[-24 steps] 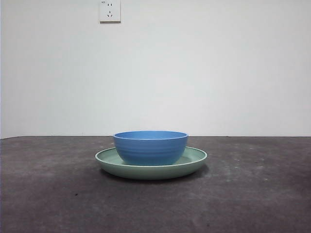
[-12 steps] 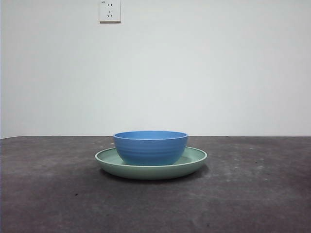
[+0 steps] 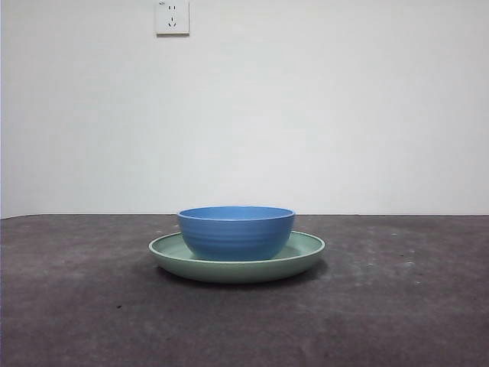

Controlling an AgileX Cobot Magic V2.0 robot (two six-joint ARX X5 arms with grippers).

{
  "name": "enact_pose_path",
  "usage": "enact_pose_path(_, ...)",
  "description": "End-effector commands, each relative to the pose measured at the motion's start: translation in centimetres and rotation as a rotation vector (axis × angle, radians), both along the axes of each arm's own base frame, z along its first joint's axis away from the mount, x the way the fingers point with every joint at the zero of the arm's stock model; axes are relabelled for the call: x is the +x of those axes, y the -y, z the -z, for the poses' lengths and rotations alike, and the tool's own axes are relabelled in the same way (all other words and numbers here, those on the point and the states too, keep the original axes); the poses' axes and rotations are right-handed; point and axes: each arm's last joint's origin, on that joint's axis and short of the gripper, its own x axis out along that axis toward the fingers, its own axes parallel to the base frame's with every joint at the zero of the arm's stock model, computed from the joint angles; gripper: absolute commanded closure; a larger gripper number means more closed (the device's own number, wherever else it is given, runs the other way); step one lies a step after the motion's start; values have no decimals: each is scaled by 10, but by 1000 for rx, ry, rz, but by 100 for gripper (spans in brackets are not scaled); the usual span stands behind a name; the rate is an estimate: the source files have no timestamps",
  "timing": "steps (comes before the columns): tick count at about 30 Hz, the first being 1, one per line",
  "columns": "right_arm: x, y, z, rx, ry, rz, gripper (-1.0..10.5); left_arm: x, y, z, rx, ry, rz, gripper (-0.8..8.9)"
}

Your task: Pick up the blue bowl, put it on the green plate, put it on desk

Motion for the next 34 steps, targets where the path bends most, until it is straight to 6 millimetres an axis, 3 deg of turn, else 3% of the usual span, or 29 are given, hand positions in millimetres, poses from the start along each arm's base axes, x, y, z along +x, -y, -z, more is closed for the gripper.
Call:
enact_pose_path(1, -1, 10, 14, -15, 110, 85, 938, 1, 0, 7, -10, -24, -6, 801)
enact_pose_path(10, -7, 25, 85, -42, 284, 257, 938, 1, 0, 7, -10, -24, -6, 801)
enact_pose_path(19, -4, 28, 148, -63, 236, 345, 938, 1, 0, 7, -10, -24, -6, 801)
enact_pose_path(25, -3, 28, 170, -53, 174, 355, 938, 1, 0, 7, -10, -23, -6, 801)
enact_pose_path(34, -3, 29, 173, -55, 136, 361, 938, 1, 0, 7, -10, -24, -6, 801)
